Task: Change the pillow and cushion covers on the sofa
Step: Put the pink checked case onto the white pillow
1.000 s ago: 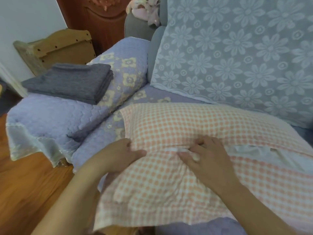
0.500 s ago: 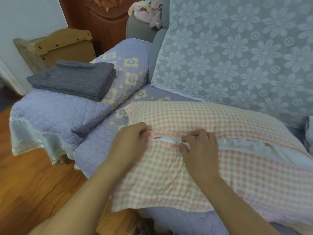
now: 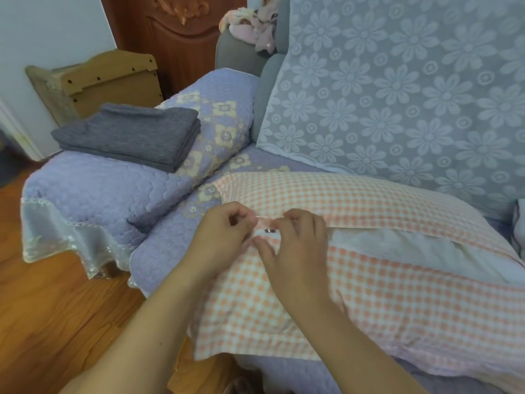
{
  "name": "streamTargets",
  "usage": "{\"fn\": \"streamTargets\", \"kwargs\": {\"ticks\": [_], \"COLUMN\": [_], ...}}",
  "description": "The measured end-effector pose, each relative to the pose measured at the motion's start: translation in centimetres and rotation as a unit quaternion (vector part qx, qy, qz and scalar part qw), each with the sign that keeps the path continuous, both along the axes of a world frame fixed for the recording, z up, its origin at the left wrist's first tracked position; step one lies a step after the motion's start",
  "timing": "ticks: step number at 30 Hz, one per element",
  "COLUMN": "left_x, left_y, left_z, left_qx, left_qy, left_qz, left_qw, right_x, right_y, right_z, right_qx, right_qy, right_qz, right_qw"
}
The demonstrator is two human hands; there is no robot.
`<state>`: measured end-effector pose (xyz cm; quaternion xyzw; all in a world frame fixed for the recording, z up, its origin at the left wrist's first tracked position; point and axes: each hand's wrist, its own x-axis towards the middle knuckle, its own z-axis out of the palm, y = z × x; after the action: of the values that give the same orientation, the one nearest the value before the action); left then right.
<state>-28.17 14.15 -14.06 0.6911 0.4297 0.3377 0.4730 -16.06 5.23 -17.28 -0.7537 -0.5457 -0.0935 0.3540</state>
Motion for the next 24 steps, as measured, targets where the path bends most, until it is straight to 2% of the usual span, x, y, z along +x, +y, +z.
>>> {"fn": "streamTargets", "kwargs": {"ticks": [5,9,14,16,19,24], "left_x": [-0.6,-0.5,-0.1,0.1,0.1,0.8], "left_y": [-0.6,-0.9,-1.4,-1.4,-1.3,-2.2], "left_z": [-0.5,-0.9,-1.3,-1.2,-0.9,0.1], "left_qx": [0.143,0.204,0.315,0.331,0.318,0.307], "left_qy": [0.053,0.069,0.147,0.163,0.148,0.139], "left_qz": [-0.016,-0.006,-0.041,-0.030,0.028,0.056], "left_qw": [0.988,0.976,0.937,0.929,0.936,0.940], "right_x": [-0.4,-0.3,-1.0,-1.5,-1.9,-2.2], "right_y": [0.4,0.4,0.6,0.9,1.1,1.5], "right_z": [0.0,0.5,2.9,3.5,3.4,4.4], "right_qx": [0.016,0.052,0.063,0.063,0.044,0.099], "right_qy": [0.005,0.010,-0.011,-0.007,-0.014,0.012], "right_qz": [-0.032,-0.048,-0.113,-0.109,-0.108,-0.114], "right_qw": [0.999,0.997,0.992,0.992,0.993,0.989]}}
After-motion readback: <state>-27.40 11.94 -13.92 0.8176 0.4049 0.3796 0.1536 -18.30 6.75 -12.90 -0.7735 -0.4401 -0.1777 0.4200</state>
